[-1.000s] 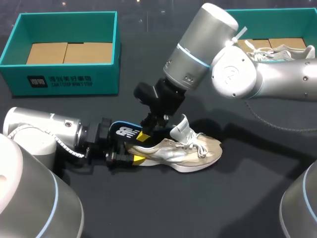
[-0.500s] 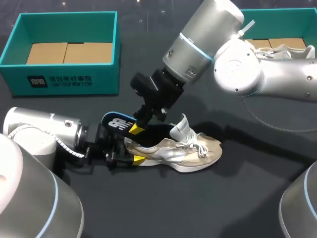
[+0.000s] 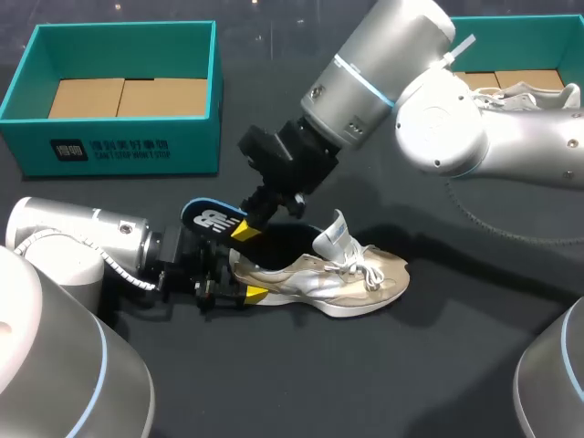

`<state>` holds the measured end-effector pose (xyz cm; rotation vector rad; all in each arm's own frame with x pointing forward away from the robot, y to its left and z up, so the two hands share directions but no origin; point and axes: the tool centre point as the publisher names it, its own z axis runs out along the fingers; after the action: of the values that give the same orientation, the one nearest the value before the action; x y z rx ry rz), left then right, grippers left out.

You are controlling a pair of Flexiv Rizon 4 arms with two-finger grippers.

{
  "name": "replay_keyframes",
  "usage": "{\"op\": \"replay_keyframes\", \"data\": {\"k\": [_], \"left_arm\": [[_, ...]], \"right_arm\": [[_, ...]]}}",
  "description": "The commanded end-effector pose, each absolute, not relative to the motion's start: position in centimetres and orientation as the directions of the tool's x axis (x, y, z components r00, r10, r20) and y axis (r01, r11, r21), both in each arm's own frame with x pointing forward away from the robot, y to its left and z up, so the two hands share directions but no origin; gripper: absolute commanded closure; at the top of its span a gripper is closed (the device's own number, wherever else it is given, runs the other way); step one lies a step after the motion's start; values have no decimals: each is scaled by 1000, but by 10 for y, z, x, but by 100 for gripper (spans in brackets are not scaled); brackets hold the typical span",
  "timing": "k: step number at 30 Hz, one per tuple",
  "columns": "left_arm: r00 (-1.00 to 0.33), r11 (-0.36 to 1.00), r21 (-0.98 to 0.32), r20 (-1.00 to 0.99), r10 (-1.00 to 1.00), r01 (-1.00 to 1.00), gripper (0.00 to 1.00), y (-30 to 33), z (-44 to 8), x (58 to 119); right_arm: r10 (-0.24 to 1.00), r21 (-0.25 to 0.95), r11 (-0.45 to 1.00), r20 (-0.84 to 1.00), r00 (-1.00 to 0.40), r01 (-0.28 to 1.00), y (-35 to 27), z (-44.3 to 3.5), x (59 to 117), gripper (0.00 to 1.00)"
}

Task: Take the shoe out of the shoebox, open the shoe tongue, remove and reinsert the insole, then place the shoe into the shoebox

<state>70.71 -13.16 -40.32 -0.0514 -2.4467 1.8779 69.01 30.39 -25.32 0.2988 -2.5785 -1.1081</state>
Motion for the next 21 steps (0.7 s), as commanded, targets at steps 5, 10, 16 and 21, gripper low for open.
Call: {"op": "replay_keyframes", "data": {"k": [5,10,16,21], "left_arm": [[-998,260,-966,24,59,-8,100,-132,-405,706],[-998,260,-966,24,59,-8,100,-132,-405,706],[-998,260,-966,24,59,-8,100,-132,-405,706],[-998,260,-966,24,59,-8,100,-132,-405,706]], "right_arm": [[-343,834,550,176,-923,-46,302,-196,710,100],[-343,883,468,213,-915,30,296,-178,715,100],[-343,883,468,213,-915,30,296,-178,715,100],[-343,883,468,213,-915,30,296,-178,715,100]]}}
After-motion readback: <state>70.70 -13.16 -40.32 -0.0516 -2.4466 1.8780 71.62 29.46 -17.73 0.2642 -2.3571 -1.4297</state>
